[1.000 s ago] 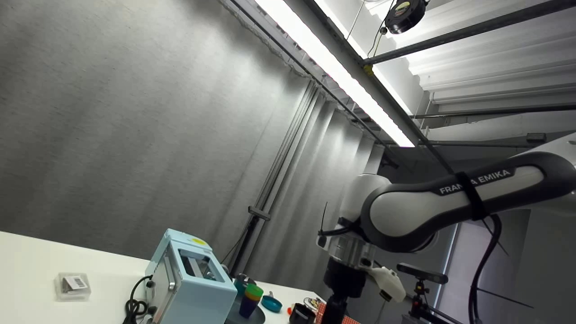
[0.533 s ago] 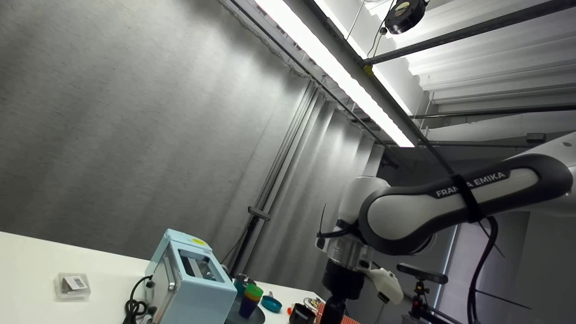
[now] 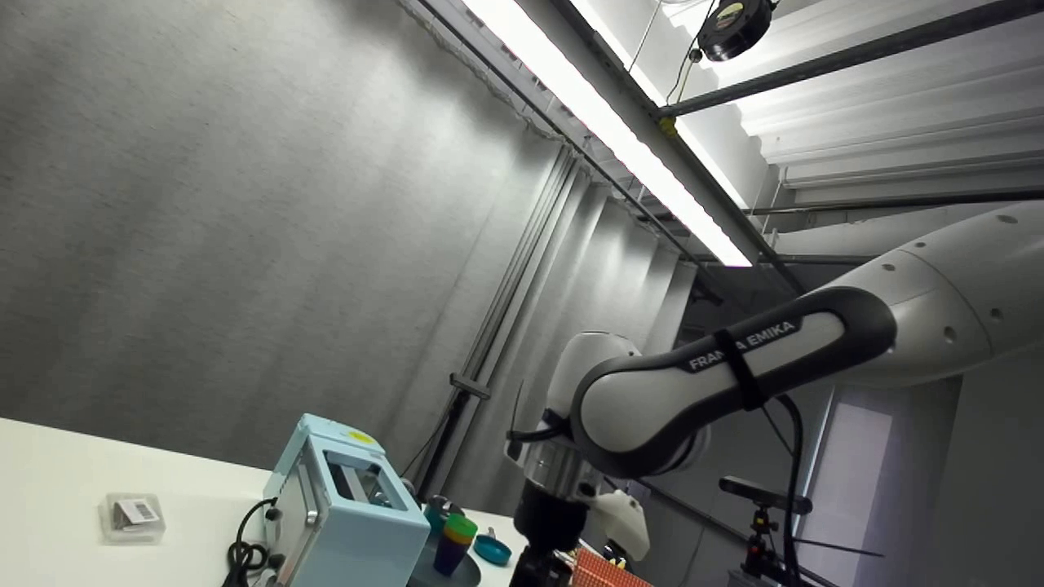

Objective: Move the orange disc to the right

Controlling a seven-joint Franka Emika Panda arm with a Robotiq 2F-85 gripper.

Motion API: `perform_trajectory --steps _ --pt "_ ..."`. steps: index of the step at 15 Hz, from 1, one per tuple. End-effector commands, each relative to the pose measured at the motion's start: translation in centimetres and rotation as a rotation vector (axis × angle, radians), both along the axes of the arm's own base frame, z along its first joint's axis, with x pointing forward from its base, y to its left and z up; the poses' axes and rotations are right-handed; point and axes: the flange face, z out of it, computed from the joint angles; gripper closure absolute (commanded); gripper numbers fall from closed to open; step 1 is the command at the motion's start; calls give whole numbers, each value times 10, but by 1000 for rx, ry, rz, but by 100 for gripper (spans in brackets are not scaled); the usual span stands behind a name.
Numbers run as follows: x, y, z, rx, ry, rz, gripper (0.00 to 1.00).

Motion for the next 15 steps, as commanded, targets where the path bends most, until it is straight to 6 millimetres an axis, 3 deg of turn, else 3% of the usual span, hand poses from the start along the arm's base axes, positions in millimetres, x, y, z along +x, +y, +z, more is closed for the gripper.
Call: perform_trajectory --steps 1,5,11,12,15 --pt "45 25 -32 32 45 91 0" --pt "88 61 -58 46 62 162 0" --pt "146 95 -74 89 4 161 0" --pt "123 91 -70 58 25 173 0" --pt "138 95 -75 69 15 171 0"
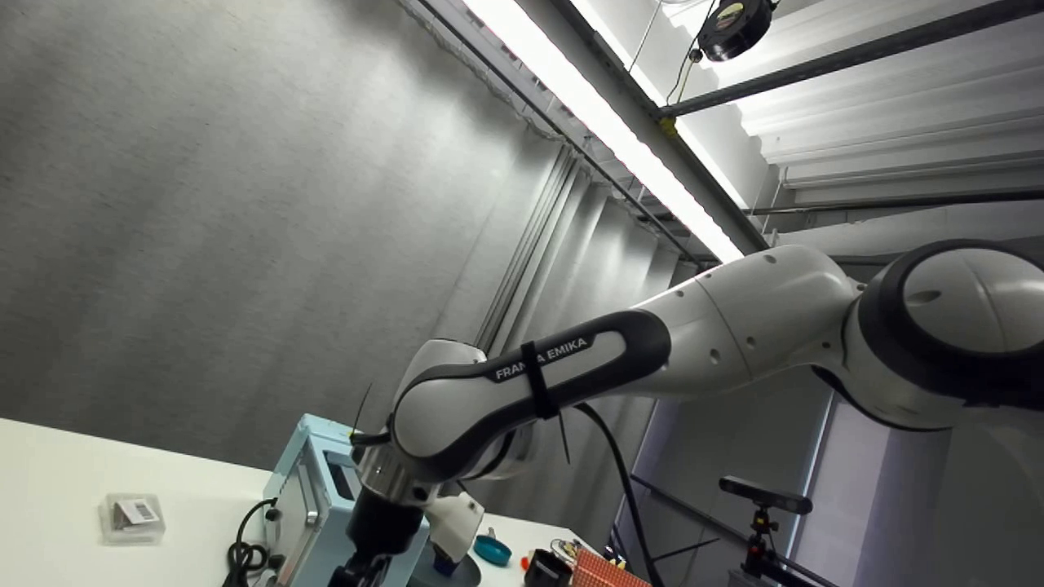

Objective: Move the orange disc to the right

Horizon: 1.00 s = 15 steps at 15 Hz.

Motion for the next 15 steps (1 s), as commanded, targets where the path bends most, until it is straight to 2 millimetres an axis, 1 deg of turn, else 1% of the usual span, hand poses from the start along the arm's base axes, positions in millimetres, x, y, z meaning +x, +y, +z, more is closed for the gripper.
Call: perform_trajectory --steps 1,5,6,8,11,13,15 --pt "1 0 0 0 1 -1 0" --pt "3 0 1 1 -3 -1 0" --pt "7 -3 1 -9 -21 3 0" --pt "19 -6 1 33 -61 -27 0" --pt "38 -5 2 81 -140 -66 0" --pt "47 -3 -2 104 -174 -90 0" --pt "51 1 -12 118 -180 -121 0"
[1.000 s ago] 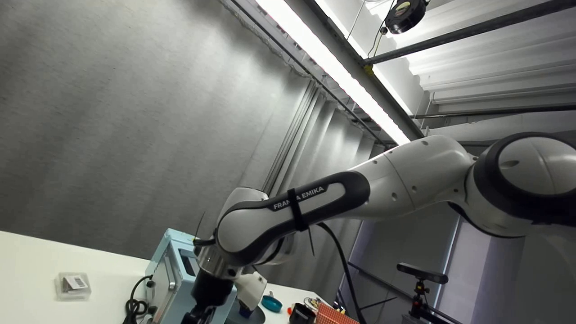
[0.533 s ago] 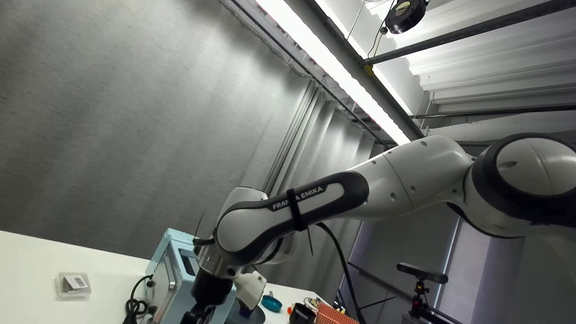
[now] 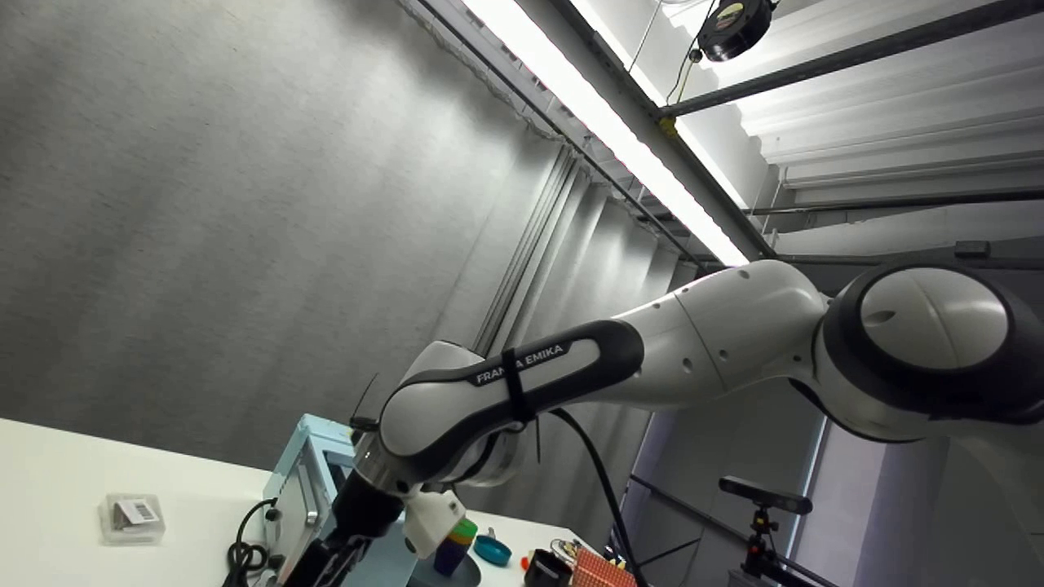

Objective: Move the orange disc to the right

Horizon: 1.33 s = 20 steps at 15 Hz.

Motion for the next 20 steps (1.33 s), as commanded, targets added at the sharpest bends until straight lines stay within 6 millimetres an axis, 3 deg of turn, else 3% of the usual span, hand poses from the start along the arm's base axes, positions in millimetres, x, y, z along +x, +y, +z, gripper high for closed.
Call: perform_trajectory --steps 1,8,20 --pt "16 9 -17 51 -20 -67 0" --pt "29 31 -52 80 8 -227 0" --pt "49 1 -78 90 26 -464 0"
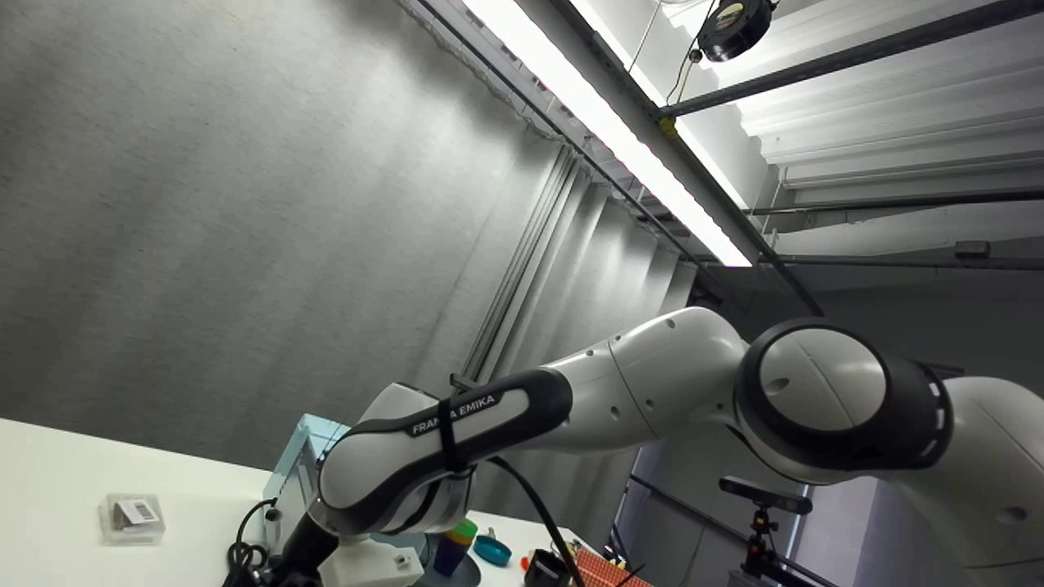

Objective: Move the orange disc to the right

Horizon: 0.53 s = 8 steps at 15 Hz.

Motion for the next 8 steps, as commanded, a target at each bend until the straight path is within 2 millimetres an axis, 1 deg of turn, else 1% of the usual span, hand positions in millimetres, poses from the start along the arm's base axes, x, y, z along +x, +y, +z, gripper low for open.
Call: perform_trajectory --steps 1,3,4,8 --pt "12 -5 -12 15 1 -63 0" --pt "13 -6 -17 50 -5 -51 0" --pt "3 -5 -13 8 14 -39 0" --pt "5 -4 -17 20 16 -47 0"
